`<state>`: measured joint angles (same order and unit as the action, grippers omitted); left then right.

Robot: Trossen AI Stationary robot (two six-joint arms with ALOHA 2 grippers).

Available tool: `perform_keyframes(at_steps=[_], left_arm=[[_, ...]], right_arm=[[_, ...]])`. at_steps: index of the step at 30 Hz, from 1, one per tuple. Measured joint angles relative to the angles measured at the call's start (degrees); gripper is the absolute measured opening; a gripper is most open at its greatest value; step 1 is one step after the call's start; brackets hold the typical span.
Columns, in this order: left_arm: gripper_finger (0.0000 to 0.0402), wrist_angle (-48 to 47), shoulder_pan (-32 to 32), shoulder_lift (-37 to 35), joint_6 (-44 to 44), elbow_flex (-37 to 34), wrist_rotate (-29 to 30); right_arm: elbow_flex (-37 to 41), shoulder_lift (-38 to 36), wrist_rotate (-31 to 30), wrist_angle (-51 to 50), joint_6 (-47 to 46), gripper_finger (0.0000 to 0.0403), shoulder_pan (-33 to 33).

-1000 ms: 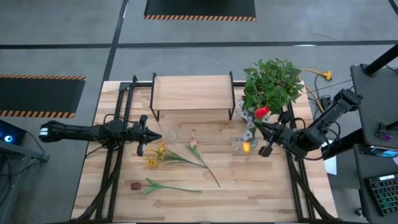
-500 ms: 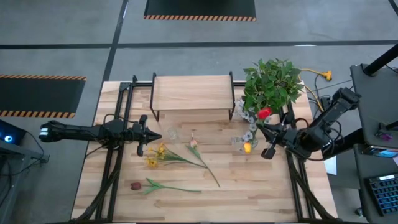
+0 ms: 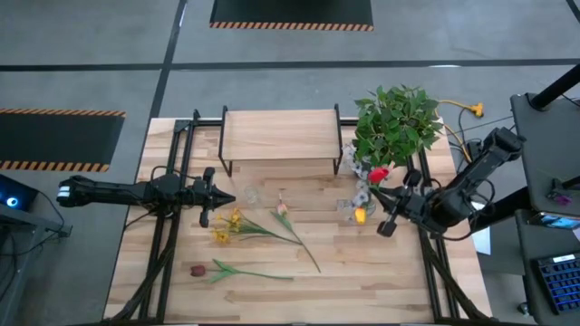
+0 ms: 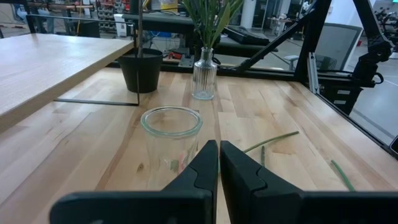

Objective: Pick and place flowers into a vace then onto a shelf
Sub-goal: Put the red tulip into the right transparent vase

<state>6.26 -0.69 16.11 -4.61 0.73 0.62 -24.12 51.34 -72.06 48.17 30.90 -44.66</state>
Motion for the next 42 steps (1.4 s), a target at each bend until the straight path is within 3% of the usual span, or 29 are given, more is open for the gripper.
perform_keyframes(at_steps=[16,32,36,42], left_arm=[[0.0000,0.0,0.0,0.0,0.0,0.0,0.0],[0.0000,0.0,0.0,0.0,0.0,0.0,0.0],[0.0000,0.0,0.0,0.0,0.0,0.0,0.0],[0.0000,0.0,0.0,0.0,0.0,0.0,0.0]], right_arm=[[9.4,0.3,0.1,0.1,-15.3,0.0012,-0.2],[9.3,0.3,0.0,0.1,-16.9,0.0015,-0.2],[9.3,0.2,-0.1,0.1,-17.0,0.0048,-0.9],[7.8,0.2,-0.8,0.1,-16.2,0.0143,-4.4]])
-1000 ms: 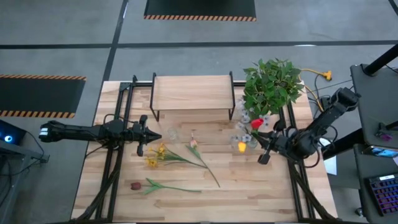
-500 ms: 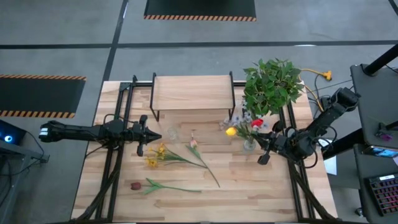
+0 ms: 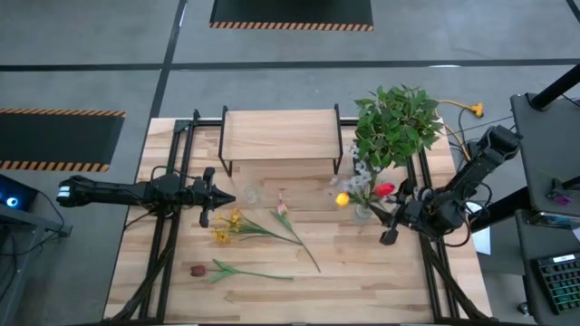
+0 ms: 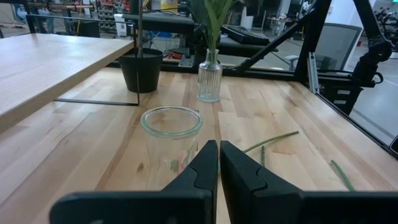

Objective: Pick and place flowers into a vace then onto a shelf
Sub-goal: Put the red tulip into the right transparent vase, then put the pink tulip into the left transparent vase

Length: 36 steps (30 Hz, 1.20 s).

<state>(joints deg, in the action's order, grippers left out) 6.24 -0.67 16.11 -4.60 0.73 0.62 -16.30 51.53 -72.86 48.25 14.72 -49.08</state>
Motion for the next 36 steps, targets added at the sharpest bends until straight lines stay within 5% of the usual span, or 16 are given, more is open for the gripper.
perform_keyframes(at_steps=[6,14,36], left_arm=[[0.0000,0.0,0.0,0.0,0.0,0.0,0.0],[0.0000,0.0,0.0,0.0,0.0,0.0,0.0],[0.0000,0.0,0.0,0.0,0.0,0.0,0.0]], right_arm=[[-3.5,0.0,-10.9,0.0,2.7,0.0228,-4.6],[-7.2,0.1,-14.4,0.0,5.2,0.0289,-9.4],[-19.0,4.8,-17.2,0.0,8.3,0.0283,-19.9]])
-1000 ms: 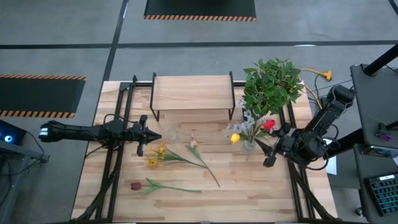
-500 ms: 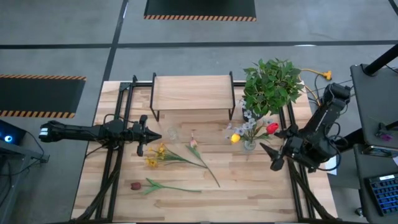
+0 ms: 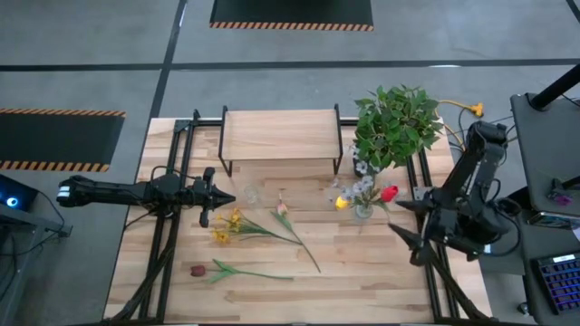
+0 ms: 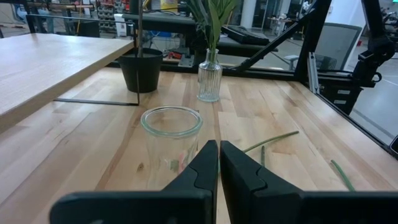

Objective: Pick and place flowers into a vace then onto a shelf
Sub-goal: Put the pink tulip into the left transparent vase

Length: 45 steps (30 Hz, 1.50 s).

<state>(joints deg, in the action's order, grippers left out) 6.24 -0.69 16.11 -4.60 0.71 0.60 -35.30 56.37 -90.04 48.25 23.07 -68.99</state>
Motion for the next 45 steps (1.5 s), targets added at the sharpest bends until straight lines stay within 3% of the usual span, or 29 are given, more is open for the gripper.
perform_keyframes(at_steps=[28,33,45], left_arm=[[0.0000,0.0,0.0,0.0,0.0,0.0,0.0],[0.0000,0.0,0.0,0.0,0.0,0.0,0.0],[0.0000,0.3,0.0,0.0,0.0,0.0,0.0]], right_arm=[[-16.4,11.4,0.0,0.0,12.5,0.0216,2.8],[-19.7,14.0,0.0,0.0,12.6,0.0214,-1.4],[-22.2,27.5,0.0,0.0,1.6,0.0214,-11.4]])
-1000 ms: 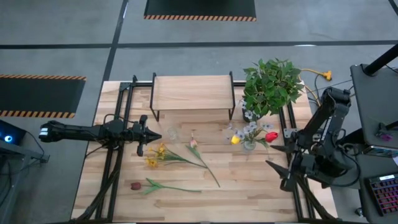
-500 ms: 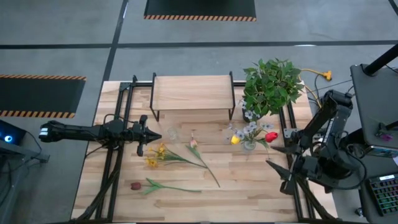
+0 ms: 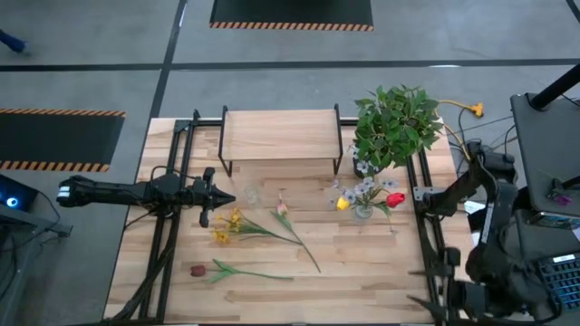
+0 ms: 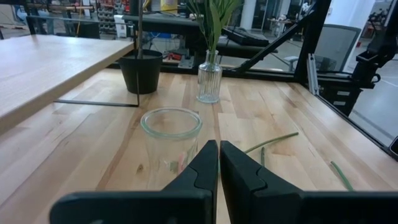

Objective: Pick and place flowers into a vace then onto a shelf
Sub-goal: Put the pink tulip into the left transparent vase

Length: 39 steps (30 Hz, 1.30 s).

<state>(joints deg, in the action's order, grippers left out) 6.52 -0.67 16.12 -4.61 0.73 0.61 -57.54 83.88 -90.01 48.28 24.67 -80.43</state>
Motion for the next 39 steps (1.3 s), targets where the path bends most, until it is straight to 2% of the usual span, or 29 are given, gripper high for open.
perform_keyframes(at_steps=[5,9,11,12,14,16,19,21,27,30,35,39], left_arm=[[0.0000,1.2,0.0,0.0,0.0,0.0,0.0],[0.0000,1.7,0.0,0.0,0.0,0.0,0.0],[0.0000,1.8,0.0,0.0,0.0,0.0,0.0],[0.0000,1.9,0.0,0.0,0.0,0.0,0.0],[0.0000,1.9,0.0,0.0,0.0,0.0,0.0],[0.0000,2.0,0.0,0.0,0.0,0.0,0.0],[0.0000,2.0,0.0,0.1,0.0,0.0,0.1],[0.0000,1.8,0.0,0.0,0.0,0.0,0.0],[0.0000,1.8,0.0,0.1,0.0,-0.1,0.0],[0.0000,1.9,0.0,0.1,0.0,-0.1,0.0],[0.0000,1.9,0.0,0.1,0.0,-0.1,0.0],[0.0000,1.9,0.0,0.1,0.0,-0.1,0.0]], right_arm=[[0.3,3.4,4.7,0.4,-7.7,0.0204,-1.9],[1.0,3.1,6.9,0.4,-9.7,0.0191,-1.0],[1.4,1.6,11.0,-2.6,-10.9,0.0184,-0.5],[1.8,0.9,13.1,-5.8,-11.6,0.0180,-0.1],[1.9,-1.3,20.8,-14.7,-16.6,0.0173,1.6],[1.0,-5.3,26.4,-26.6,-26.3,0.0166,4.1],[0.1,-9.4,31.0,-44.9,-41.3,0.0157,9.2],[0.1,-11.0,36.5,-52.3,-46.9,0.0153,13.2],[0.4,-12.5,58.0,-52.5,-46.4,0.0141,22.9],[0.5,-11.0,65.3,-52.9,-48.0,0.0134,25.8],[0.7,-6.0,69.5,-52.9,-48.1,0.0125,26.5],[1.4,-1.3,69.9,-52.7,-49.5,0.0116,26.0]])
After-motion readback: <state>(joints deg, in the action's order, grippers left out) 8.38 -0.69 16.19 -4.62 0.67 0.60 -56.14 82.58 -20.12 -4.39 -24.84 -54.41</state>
